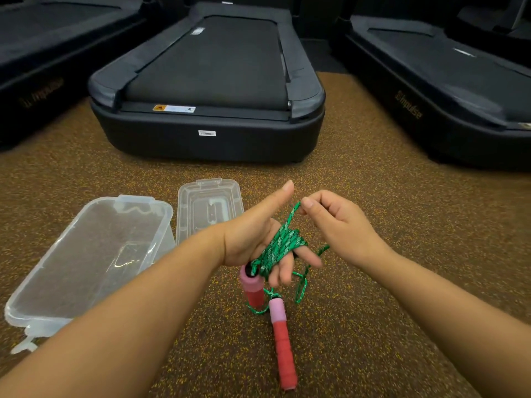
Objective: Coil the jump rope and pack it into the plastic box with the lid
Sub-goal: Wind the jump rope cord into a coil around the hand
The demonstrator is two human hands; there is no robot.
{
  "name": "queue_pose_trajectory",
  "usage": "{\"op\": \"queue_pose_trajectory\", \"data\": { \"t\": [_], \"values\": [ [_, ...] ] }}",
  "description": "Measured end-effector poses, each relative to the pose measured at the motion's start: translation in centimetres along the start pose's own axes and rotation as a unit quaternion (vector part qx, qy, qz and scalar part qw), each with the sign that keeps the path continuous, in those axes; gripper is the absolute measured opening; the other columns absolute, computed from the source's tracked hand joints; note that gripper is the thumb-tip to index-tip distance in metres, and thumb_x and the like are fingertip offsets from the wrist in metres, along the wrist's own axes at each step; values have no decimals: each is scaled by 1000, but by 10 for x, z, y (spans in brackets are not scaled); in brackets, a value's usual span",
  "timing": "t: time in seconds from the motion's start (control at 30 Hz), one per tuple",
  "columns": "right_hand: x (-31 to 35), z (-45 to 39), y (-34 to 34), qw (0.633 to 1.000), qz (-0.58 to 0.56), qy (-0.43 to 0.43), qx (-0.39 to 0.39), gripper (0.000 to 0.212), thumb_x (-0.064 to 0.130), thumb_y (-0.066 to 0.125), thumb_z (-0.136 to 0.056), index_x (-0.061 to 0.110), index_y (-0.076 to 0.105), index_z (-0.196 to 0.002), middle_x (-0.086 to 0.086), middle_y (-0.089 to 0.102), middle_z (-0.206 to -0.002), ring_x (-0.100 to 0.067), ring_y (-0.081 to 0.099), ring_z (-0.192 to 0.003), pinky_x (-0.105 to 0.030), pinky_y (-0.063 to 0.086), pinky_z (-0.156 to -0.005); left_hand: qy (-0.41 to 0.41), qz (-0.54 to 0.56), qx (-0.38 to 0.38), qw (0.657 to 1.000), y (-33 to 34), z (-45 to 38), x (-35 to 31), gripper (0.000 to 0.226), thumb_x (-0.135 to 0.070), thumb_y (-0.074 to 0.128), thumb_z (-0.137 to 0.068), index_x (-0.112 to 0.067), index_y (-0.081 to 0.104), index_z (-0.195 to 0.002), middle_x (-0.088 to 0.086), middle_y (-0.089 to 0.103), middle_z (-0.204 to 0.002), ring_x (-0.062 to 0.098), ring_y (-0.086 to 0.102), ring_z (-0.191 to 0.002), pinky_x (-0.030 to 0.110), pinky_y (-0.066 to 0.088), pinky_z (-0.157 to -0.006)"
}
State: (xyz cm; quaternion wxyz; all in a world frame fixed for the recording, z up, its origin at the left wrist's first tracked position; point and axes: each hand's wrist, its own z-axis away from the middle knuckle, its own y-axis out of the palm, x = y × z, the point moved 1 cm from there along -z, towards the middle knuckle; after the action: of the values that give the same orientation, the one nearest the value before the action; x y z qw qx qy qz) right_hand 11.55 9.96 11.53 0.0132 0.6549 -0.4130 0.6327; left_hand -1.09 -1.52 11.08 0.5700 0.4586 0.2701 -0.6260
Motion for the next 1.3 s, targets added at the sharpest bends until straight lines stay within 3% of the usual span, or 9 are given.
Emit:
{"op": "queue_pose_trajectory", "data": {
  "t": [0.13, 0.23, 0.33, 0.5, 0.8, 1.0, 1.13, 1.23, 1.3],
  "values": [
    [-20, 2, 2, 1000, -4, 31, 2, 25, 35, 49, -96, 26, 61, -76, 21, 54, -53, 3, 45, -52, -26, 35, -58, 58, 40, -11, 997, 7, 4, -7, 61, -46, 36, -90, 6, 59, -115, 4, 63, -51, 12, 57, -39, 18, 47, -44],
    [-35, 6, 10, 997, -35, 56, 29, 33, 45, 45, -94, 20, 62, -80, 13, 52, -59, -7, 45, -58, -36, 39, -60, 101, 81, -47, 991, 5, 1, -6, 50, -35, 40, -93, 6, 59, -114, 3, 64, -53, 11, 55, -40, 23, 46, -50],
    [-44, 14, 21, 996, -36, 67, 45, 28, 35, 42, -98, 34, 63, -80, 20, 52, -52, 1, 42, -50, -26, 37, -55, 129, 118, -79, 981, 3, -1, -7, 45, -39, 42, -92, -2, 67, -101, 1, 64, -55, 10, 51, -41, 24, 44, -53],
    [-52, 29, 35, 994, -9, 72, 76, 30, 37, 41, -97, 33, 61, -75, 21, 50, -47, 2, 40, -45, -27, 27, -52, 160, 179, -188, 952, -2, -4, -10, 51, -44, 35, -96, -7, 58, -122, 2, 74, -81, 8, 57, -47, 18, 50, -52],
    [-29, 45, 49, 986, 61, 29, 156, 24, 34, 44, -98, 31, 61, -81, 16, 54, -59, 0, 46, -57, -30, 40, -59, 129, 188, -284, 931, -14, -11, -6, 89, -73, 6, -85, -11, 15, -149, 11, 67, -121, 23, 67, -103, 32, 39, -94],
    [-5, 41, 45, 989, 41, -15, 139, 25, 42, 44, -92, 32, 63, -80, 2, 59, -67, -5, 51, -63, -33, 44, -65, 81, 117, -303, 942, -16, -12, 0, 102, -78, -8, -77, -10, 16, -149, 24, 67, -112, 29, 63, -110, 33, 34, -101],
    [7, 31, 36, 992, 6, -34, 121, 24, 32, 48, -95, 28, 66, -81, -2, 72, -90, -8, 64, -99, -33, 48, -85, 34, 67, -279, 957, -15, -8, 5, 108, -82, -10, -72, -13, 30, -145, 20, 59, -123, 23, 55, -116, 35, 24, -110],
    [12, 23, 28, 994, 24, -49, 96, 27, 38, 45, -93, 27, 65, -80, -6, 70, -77, -23, 65, -78, -45, 50, -76, 35, 34, -233, 971, -4, -1, 1, 115, -78, -10, -78, 6, 51, -126, 19, 70, -82, 9, 66, -85, 38, 26, -114],
    [14, 18, 23, 995, 17, -50, 88, 28, 36, 44, -95, 24, 64, -79, -4, 70, -70, -19, 66, -74, -44, 51, -78, 30, 14, -218, 975, 4, 3, -3, 110, -68, -12, -85, 3, 69, -61, 3, 54, -39, 3, 55, -40, 40, 45, -74]
  ]
}}
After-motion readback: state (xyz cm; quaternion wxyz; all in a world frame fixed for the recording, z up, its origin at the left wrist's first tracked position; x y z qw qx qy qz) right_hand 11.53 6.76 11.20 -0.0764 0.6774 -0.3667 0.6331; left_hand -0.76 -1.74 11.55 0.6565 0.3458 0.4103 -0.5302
